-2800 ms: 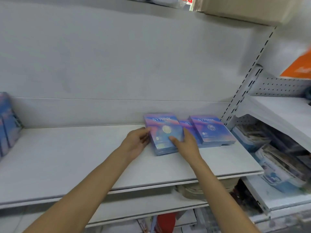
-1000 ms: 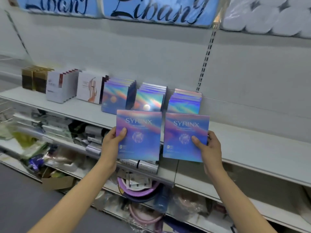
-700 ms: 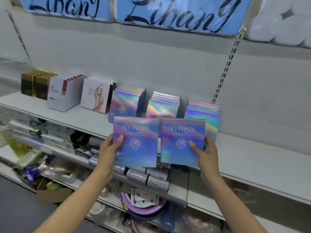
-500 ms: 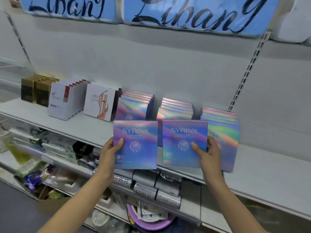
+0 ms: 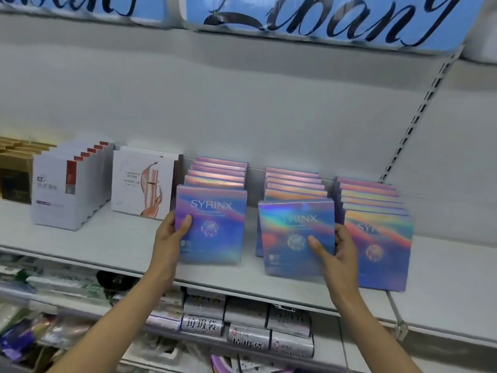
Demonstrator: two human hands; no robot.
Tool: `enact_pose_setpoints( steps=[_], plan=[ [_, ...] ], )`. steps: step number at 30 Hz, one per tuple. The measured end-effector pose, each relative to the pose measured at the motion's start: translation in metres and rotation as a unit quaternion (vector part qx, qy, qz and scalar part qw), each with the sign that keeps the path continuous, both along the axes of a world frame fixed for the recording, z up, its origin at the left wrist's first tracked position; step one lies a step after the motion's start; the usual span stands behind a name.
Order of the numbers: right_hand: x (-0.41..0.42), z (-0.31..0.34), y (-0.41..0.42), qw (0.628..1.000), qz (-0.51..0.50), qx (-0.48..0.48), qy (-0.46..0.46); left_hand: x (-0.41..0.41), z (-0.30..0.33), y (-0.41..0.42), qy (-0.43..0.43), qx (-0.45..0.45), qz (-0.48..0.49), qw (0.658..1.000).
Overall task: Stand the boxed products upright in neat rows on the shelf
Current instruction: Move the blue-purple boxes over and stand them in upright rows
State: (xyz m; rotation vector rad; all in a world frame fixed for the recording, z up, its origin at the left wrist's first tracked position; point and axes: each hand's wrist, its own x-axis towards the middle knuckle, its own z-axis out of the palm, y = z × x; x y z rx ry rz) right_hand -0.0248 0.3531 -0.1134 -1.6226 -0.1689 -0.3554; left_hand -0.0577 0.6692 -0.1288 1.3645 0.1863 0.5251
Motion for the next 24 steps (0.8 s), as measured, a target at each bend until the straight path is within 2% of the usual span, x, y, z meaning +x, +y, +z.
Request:
enact_pose_setpoints(
  steps=[7, 10, 12, 14, 18, 24],
  plan=[
    [-0.019, -0.002, 0.011, 0.997, -0.073, 0.002, 0.010, 0.024, -0.015, 0.015, -0.032, 0.173, -0.018, 0.984],
    [-0.030, -0.002, 0.013, 0.997, -0.079, 0.023, 0.001, 0.029, -0.024, 0.018, -0.019, 0.264, 0.033, 0.964],
    [-0.035, -0.003, 0.014, 0.996, -0.086, 0.033, -0.004, 0.032, -0.027, 0.018, 0.000, 0.284, 0.076, 0.956],
    [-0.037, -0.006, 0.015, 0.995, -0.094, 0.042, 0.000, 0.036, -0.031, 0.020, 0.011, 0.267, 0.084, 0.960],
    [-0.042, -0.009, 0.019, 0.993, -0.099, 0.065, 0.005, 0.034, -0.029, 0.028, 0.019, 0.128, -0.045, 0.991],
    [-0.048, -0.010, 0.023, 0.992, -0.093, 0.088, 0.007, 0.031, -0.029, 0.024, 0.006, 0.081, -0.083, 0.993]
  ],
)
